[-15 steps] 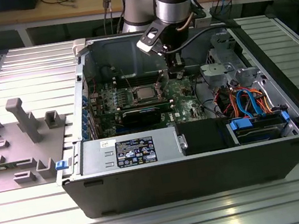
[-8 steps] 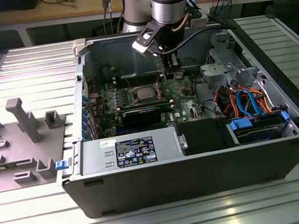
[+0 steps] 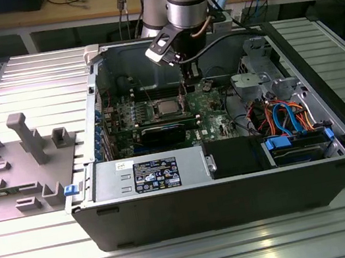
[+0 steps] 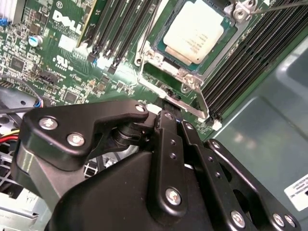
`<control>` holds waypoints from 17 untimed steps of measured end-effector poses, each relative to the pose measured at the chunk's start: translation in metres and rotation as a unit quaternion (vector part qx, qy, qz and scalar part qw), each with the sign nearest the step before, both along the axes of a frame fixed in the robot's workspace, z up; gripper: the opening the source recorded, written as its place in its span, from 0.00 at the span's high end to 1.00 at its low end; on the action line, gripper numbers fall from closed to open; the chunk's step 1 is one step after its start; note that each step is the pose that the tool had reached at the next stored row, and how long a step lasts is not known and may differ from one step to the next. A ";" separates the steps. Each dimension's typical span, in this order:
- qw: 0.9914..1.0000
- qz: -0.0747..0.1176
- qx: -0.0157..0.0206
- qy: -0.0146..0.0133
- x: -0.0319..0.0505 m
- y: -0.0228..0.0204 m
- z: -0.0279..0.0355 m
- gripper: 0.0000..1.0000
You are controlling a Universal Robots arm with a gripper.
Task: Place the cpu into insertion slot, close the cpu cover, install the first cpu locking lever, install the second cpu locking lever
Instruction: 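Close the cpu cover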
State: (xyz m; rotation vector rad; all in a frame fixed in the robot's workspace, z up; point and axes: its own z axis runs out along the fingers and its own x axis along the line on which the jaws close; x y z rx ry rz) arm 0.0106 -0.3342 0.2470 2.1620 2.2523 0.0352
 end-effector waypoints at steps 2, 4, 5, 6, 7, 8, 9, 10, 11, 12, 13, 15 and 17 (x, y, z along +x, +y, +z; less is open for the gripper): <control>1.000 0.000 0.000 0.000 -0.0029 0.0000 0.0000 0.89; 1.000 0.000 0.000 -0.001 -0.0049 0.0000 0.0000 0.89; 1.000 0.000 0.000 -0.001 -0.0064 0.0000 0.0000 0.89; 1.000 0.000 0.000 -0.001 -0.0076 0.0000 0.0000 0.89; 1.000 0.000 0.000 -0.001 -0.0089 0.0000 -0.0001 0.89; 1.000 0.000 0.000 -0.001 -0.0100 0.0001 -0.0001 0.89; 1.000 0.000 0.000 -0.002 -0.0113 0.0000 0.0000 0.89; 1.000 0.000 0.000 -0.002 -0.0121 0.0000 0.0000 0.89; 1.000 0.000 0.000 -0.002 -0.0135 0.0000 0.0000 0.89; 1.000 0.000 0.000 -0.002 -0.0165 0.0000 0.0000 0.89; 1.000 0.000 0.000 -0.002 -0.0202 0.0000 -0.0001 0.89; 1.000 0.000 0.000 -0.002 -0.0257 0.0000 -0.0015 0.89; 1.000 0.000 0.000 -0.002 -0.0299 0.0000 -0.0046 0.89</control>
